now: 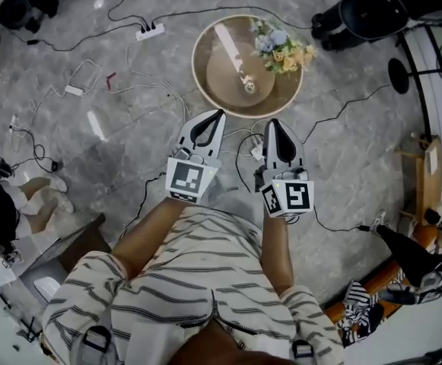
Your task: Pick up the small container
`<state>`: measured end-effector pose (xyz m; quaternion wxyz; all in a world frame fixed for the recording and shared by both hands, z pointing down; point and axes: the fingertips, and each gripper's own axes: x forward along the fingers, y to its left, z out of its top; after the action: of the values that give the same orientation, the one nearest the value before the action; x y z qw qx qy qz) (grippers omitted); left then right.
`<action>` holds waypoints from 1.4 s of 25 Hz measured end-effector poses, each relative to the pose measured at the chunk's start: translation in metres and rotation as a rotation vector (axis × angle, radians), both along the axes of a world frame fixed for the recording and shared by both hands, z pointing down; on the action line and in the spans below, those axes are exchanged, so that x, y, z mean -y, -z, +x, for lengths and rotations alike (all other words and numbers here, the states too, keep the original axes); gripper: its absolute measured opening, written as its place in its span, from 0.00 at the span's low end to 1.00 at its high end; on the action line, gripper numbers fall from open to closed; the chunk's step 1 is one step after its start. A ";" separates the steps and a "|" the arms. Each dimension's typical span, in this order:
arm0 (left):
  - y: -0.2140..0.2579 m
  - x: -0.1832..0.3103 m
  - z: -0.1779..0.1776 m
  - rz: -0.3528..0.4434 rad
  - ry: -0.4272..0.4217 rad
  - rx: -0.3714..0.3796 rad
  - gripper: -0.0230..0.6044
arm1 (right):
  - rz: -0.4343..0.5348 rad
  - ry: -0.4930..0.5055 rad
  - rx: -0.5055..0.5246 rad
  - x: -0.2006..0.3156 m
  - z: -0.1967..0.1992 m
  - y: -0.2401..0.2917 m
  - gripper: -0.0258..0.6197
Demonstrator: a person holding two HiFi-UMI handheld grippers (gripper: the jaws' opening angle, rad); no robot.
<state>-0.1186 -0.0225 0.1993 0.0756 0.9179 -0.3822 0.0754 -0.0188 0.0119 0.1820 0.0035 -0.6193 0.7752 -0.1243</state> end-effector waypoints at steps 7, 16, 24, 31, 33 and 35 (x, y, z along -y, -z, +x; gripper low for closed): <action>-0.041 0.016 0.022 -0.065 0.012 0.047 0.03 | -0.062 0.009 0.001 0.018 0.020 -0.030 0.04; -0.118 0.029 0.088 -0.126 -0.016 0.126 0.03 | -0.143 0.056 0.025 0.036 0.068 -0.102 0.04; -0.214 0.050 0.127 -0.166 -0.002 0.142 0.03 | -0.206 0.046 0.070 0.048 0.106 -0.190 0.04; -0.302 0.069 0.135 -0.200 0.028 0.184 0.03 | -0.217 0.050 0.073 0.060 0.121 -0.255 0.04; -0.323 0.072 0.137 -0.213 0.031 0.193 0.04 | -0.222 0.053 0.082 0.061 0.123 -0.272 0.04; -0.341 0.076 0.141 -0.222 0.033 0.195 0.04 | -0.228 0.051 0.091 0.062 0.124 -0.288 0.04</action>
<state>0.0222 -0.0980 0.5408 0.1405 0.8857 -0.3922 0.2049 0.1053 -0.0502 0.4701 -0.0347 -0.5893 0.7708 -0.2396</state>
